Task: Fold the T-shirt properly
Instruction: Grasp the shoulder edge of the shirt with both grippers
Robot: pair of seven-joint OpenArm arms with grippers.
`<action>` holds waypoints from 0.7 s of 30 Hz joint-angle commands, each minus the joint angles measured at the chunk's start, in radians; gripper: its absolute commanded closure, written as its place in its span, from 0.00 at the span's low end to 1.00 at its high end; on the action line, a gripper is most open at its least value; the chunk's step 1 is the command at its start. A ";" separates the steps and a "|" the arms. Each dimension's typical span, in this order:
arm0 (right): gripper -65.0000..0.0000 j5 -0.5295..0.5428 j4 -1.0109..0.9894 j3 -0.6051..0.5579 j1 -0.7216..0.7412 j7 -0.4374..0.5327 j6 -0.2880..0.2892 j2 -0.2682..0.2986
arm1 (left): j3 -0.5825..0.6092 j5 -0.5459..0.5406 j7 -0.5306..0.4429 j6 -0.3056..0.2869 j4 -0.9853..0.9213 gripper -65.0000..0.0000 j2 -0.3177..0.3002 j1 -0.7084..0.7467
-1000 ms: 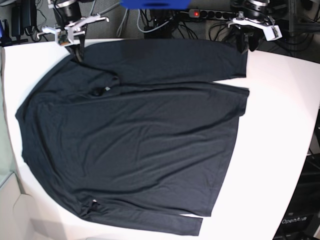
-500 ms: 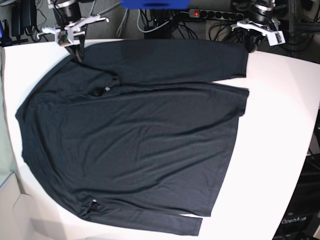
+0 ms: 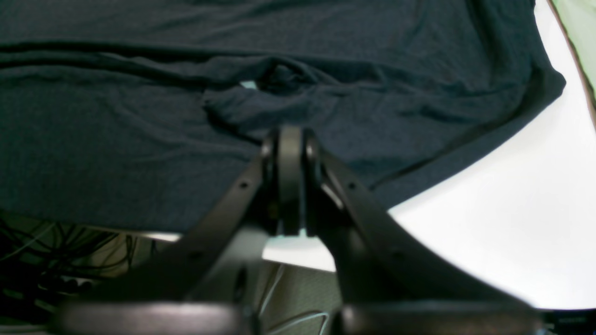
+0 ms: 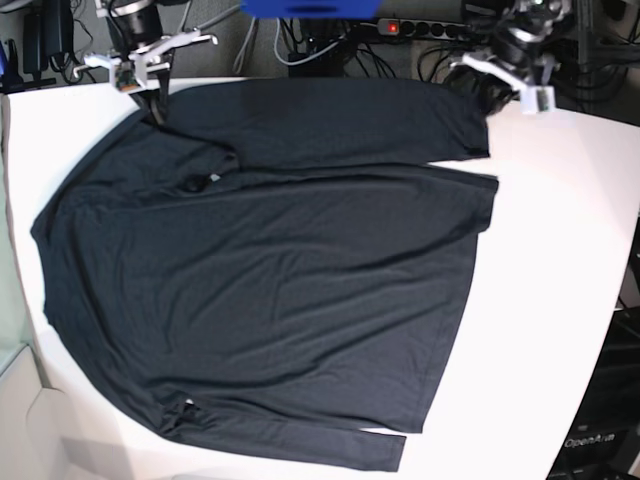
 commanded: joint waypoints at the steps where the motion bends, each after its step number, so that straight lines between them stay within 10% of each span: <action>1: 1.00 0.004 0.016 -0.001 -0.010 0.027 0.003 0.003 | -0.007 -0.024 -0.021 -0.001 0.029 1.00 -0.007 0.006; 21: 1.00 0.004 0.017 0.006 0.083 -0.111 0.003 0.001 | -0.014 -0.085 0.056 -0.001 0.143 1.00 -0.007 -0.002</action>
